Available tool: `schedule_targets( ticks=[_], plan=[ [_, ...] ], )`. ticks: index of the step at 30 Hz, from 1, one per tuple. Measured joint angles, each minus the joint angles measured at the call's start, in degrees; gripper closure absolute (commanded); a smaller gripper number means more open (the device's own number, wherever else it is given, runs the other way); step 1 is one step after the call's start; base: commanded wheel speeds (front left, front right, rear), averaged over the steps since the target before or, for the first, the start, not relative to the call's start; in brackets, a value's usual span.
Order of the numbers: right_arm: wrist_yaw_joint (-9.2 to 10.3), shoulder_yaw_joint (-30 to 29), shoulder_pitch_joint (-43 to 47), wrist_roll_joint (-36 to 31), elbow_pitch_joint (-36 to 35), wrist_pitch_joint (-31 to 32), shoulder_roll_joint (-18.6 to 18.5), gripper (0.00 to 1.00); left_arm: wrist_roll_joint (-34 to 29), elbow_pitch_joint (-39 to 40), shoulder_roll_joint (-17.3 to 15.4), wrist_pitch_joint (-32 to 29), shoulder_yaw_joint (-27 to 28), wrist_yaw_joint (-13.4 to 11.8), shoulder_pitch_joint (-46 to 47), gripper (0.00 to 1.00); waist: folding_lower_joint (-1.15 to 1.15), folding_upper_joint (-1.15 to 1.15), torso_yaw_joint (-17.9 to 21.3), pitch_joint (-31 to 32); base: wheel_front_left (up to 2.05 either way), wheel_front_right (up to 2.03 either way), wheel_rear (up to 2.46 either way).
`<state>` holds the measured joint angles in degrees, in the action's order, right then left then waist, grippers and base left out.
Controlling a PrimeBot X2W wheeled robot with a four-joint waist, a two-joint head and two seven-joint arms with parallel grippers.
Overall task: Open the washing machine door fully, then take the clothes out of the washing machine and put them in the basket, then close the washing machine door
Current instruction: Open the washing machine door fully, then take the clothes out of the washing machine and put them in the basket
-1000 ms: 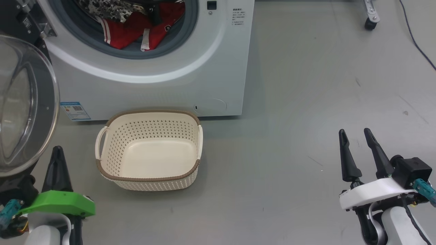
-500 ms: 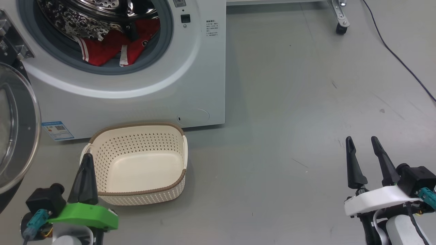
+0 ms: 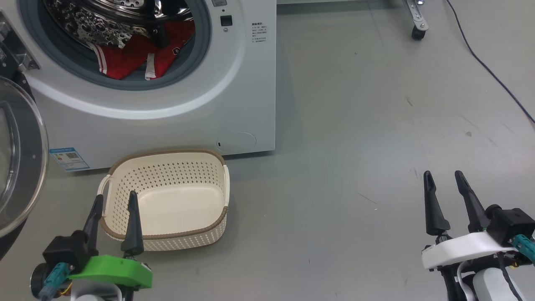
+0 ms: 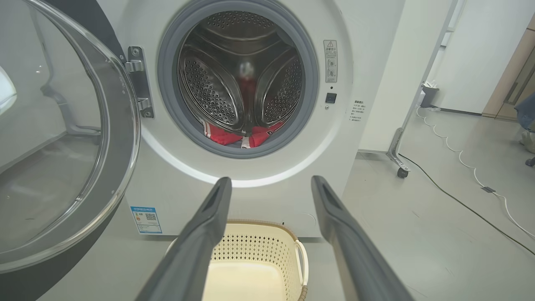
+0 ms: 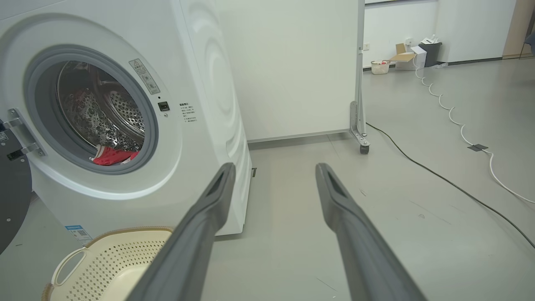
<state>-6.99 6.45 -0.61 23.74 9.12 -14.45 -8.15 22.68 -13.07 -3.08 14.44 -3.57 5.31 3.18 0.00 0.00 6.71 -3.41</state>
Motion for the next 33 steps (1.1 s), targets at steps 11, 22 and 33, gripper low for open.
schedule_targets(
  ticks=[11,22,33],
  plan=[
    [0.0,0.0,0.03,-0.76,-0.38,0.0,0.14,0.0,-1.35,1.32,0.11,0.0,-0.24,-0.47,-0.84,0.0,0.0,0.0,-0.41,-0.26,0.0,0.0,0.0],
    [0.0,0.04,0.08,-1.69,-0.45,0.0,0.12,0.0,-1.7,2.42,0.25,0.0,-0.11,-0.81,-0.93,0.0,0.0,0.0,-0.63,-0.4,0.0,0.0,0.0],
    [0.0,0.08,0.14,-1.79,-0.45,0.0,0.12,0.0,-2.5,2.76,0.36,0.0,-0.07,-0.99,-0.94,0.0,0.0,0.0,-0.68,-0.53,0.0,0.0,0.0]
  ],
)
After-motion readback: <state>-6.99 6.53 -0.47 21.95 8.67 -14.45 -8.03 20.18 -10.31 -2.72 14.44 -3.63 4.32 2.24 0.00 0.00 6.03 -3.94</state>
